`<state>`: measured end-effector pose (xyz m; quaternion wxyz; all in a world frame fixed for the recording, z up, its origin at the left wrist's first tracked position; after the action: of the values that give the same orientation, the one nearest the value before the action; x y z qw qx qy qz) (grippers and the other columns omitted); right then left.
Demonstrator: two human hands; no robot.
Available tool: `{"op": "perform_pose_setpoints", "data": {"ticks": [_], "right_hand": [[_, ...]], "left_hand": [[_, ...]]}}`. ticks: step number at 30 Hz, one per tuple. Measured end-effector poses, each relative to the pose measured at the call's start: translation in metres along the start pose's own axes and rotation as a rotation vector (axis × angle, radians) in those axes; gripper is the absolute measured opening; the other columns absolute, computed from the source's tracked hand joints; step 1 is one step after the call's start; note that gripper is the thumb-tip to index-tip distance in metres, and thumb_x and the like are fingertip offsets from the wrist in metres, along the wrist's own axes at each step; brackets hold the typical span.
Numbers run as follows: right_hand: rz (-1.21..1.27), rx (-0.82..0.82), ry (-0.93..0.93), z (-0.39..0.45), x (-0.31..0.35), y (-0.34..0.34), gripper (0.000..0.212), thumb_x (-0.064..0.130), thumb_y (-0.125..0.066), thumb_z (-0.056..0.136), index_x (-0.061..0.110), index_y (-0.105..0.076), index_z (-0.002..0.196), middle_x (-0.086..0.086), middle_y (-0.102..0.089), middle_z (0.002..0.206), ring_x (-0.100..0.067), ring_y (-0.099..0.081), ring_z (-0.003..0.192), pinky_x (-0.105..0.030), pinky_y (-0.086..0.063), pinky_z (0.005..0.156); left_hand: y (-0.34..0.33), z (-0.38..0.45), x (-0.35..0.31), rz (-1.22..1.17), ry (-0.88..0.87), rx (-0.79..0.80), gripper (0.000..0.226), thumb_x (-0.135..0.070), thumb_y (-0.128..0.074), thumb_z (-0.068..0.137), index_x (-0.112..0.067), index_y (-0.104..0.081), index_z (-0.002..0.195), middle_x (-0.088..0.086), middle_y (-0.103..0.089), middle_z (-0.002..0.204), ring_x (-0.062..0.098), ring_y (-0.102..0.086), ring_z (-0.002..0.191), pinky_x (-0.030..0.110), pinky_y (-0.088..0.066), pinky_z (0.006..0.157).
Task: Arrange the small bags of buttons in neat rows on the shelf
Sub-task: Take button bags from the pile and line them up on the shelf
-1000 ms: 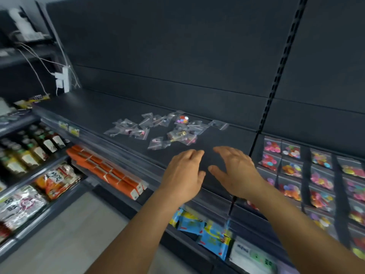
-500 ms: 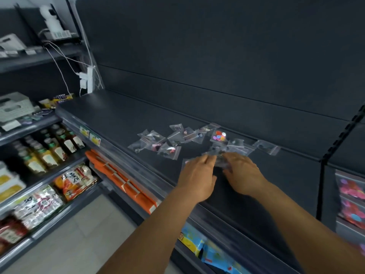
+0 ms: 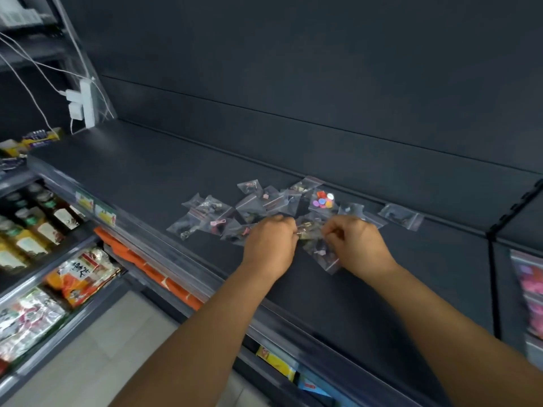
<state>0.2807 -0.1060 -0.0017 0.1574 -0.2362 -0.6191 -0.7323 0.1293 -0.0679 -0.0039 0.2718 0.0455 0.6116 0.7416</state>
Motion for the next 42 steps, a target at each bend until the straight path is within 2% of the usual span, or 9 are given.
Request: {"op": "perform_pose_setpoints", "data": {"ticks": [4,10,16,19,22,25,29,39,42], "right_hand": [[0.021,-0.059,-0.108,-0.006,-0.001,0.000,0.016,0.013,-0.051,0.090,0.022,-0.063,0.086,0.002,-0.064,0.089,-0.016,-0.063,0.075,-0.027,-0.051,0.068],[-0.102,-0.014,-0.165,-0.022,0.000,-0.009,0.018,0.014,-0.060,0.084,0.016,-0.069,0.099,-0.004,-0.057,0.111,-0.023,-0.049,0.108,-0.031,-0.043,0.093],[-0.074,-0.064,-0.323,-0.037,0.002,-0.010,0.042,0.026,-0.069,0.080,0.024,-0.059,0.120,-0.004,-0.047,0.121,-0.024,-0.045,0.116,-0.030,-0.039,0.096],[-0.098,-0.049,-0.355,-0.041,-0.005,-0.009,0.040,0.031,-0.067,0.082,0.020,-0.060,0.119,-0.006,-0.052,0.117,-0.026,-0.046,0.114,-0.031,-0.038,0.096],[-0.072,-0.115,-0.398,-0.043,-0.012,-0.004,0.025,0.029,-0.063,0.085,0.017,-0.066,0.106,-0.006,-0.057,0.108,-0.027,-0.052,0.106,-0.029,-0.042,0.084],[-0.126,-0.107,-0.471,-0.042,-0.014,-0.002,0.035,0.033,-0.061,0.087,0.016,-0.060,0.117,-0.010,-0.052,0.117,-0.031,-0.044,0.115,-0.032,-0.037,0.093],[-0.071,-0.060,-0.452,-0.034,-0.008,-0.010,0.032,0.032,-0.064,0.082,0.025,-0.064,0.113,-0.010,-0.054,0.114,-0.029,-0.042,0.116,-0.033,-0.035,0.099],[-0.125,-0.013,-0.630,-0.024,-0.013,-0.002,0.024,0.010,-0.058,0.083,0.003,-0.059,0.106,-0.009,-0.065,0.089,-0.020,-0.055,0.072,-0.023,-0.041,0.053],[-0.027,-0.045,-0.571,-0.023,-0.011,0.001,0.011,0.017,-0.060,0.087,0.008,-0.065,0.090,-0.002,-0.067,0.079,-0.017,-0.061,0.074,-0.022,-0.045,0.058]], "left_hand": [[0.011,0.004,0.013,0.011,-0.012,-0.053,0.017,-0.021,-0.050,0.096,-0.012,-0.064,0.096,0.003,-0.064,0.096,0.022,-0.058,0.091,0.029,-0.043,0.072],[0.010,0.004,0.025,0.105,-0.074,0.027,0.020,-0.010,-0.053,0.092,-0.013,-0.059,0.112,0.002,-0.060,0.113,0.020,-0.050,0.107,0.027,-0.042,0.085],[0.006,0.000,0.000,-0.146,-0.402,0.220,0.049,-0.022,-0.049,0.096,-0.022,-0.038,0.143,-0.006,-0.038,0.146,0.016,-0.028,0.135,0.032,-0.026,0.113],[-0.004,-0.005,-0.008,-0.054,-0.551,0.288,0.040,-0.028,-0.046,0.098,-0.022,-0.047,0.138,-0.005,-0.041,0.145,0.016,-0.031,0.135,0.033,-0.022,0.113],[-0.007,-0.005,-0.002,-0.046,-0.516,0.282,0.032,-0.032,-0.046,0.097,-0.016,-0.058,0.122,-0.004,-0.055,0.126,0.015,-0.044,0.121,0.031,-0.030,0.107],[-0.004,-0.004,0.005,-0.071,-0.462,0.243,0.024,-0.023,-0.048,0.096,-0.015,-0.059,0.115,-0.003,-0.056,0.122,0.015,-0.047,0.117,0.030,-0.032,0.107],[-0.002,-0.007,-0.005,-0.096,-0.516,0.346,0.062,-0.001,-0.045,0.091,-0.021,-0.028,0.148,-0.004,-0.021,0.156,0.016,-0.018,0.143,0.033,-0.009,0.118],[-0.002,0.003,-0.004,-0.004,-0.471,0.277,0.039,-0.020,-0.039,0.098,-0.016,-0.051,0.134,-0.003,-0.044,0.144,0.015,-0.038,0.132,0.033,-0.020,0.113],[-0.003,0.003,-0.007,-0.046,-0.432,0.275,0.034,-0.024,-0.040,0.098,-0.015,-0.056,0.127,-0.003,-0.053,0.133,0.017,-0.048,0.122,0.031,-0.027,0.107]]}}
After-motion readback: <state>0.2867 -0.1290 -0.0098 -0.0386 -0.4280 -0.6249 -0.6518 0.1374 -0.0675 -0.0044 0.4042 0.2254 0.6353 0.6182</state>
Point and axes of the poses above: each hand's wrist, its own z-axis towards the middle knuckle, its own y-axis out of the back of the hand, x = y × z, the point moved 3 cm from there along z, towards the middle knuckle
